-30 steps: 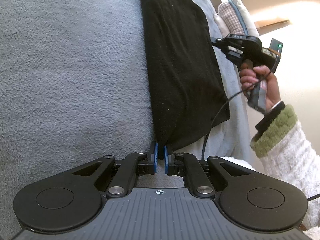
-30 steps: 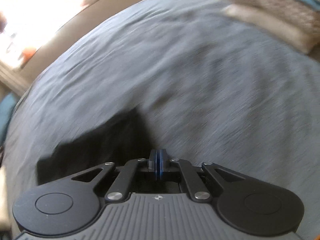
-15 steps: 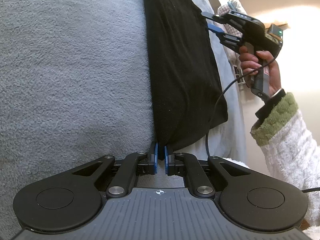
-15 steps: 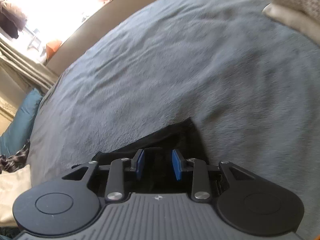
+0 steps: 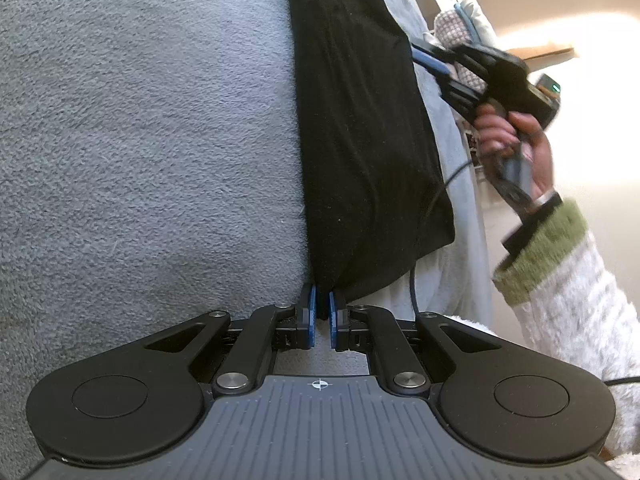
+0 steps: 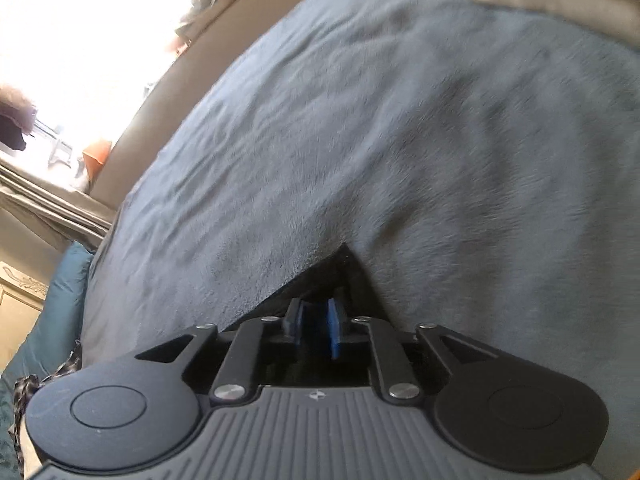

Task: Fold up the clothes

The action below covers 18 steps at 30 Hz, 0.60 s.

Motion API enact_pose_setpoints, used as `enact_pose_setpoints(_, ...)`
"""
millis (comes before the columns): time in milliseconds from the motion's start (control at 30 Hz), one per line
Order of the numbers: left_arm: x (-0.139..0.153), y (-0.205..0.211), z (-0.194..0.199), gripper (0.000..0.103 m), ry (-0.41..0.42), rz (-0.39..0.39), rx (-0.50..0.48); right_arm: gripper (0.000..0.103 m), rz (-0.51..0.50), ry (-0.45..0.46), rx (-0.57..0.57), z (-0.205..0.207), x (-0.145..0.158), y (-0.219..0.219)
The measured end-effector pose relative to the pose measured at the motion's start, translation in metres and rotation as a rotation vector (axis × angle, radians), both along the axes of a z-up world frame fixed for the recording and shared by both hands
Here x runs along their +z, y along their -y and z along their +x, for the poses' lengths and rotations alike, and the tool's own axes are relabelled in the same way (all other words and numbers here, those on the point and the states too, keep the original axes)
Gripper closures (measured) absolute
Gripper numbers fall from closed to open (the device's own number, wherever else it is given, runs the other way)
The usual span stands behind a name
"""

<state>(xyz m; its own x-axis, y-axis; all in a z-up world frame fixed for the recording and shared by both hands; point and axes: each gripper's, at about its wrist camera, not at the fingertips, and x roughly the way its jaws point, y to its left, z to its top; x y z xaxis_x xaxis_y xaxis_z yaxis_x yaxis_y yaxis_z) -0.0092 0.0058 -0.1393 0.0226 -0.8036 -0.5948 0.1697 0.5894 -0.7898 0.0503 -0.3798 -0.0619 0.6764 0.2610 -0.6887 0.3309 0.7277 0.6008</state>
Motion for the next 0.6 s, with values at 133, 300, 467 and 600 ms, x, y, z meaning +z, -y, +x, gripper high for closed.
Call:
enact_pose_setpoints(133,-0.001,0.0,0.0,0.096,-0.006,-0.005,0.003,0.08,0.013,-0.05,0.083,-0.034,0.015,0.0)
enact_pose_setpoints(300,-0.001,0.001,-0.005,0.096,-0.006,-0.002,0.016,0.075,-0.017,-0.132,0.184,-0.082,0.025,-0.008)
enact_pose_setpoints(467,0.0,0.003,-0.01,0.096,0.003,0.007,0.026,0.075,-0.043,-0.188,0.196,-0.12,0.017,-0.013)
enact_pose_setpoints(600,0.001,0.007,-0.011,0.096,0.016,0.018,0.029,0.084,-0.062,-0.179,0.199,-0.134,0.009,-0.015)
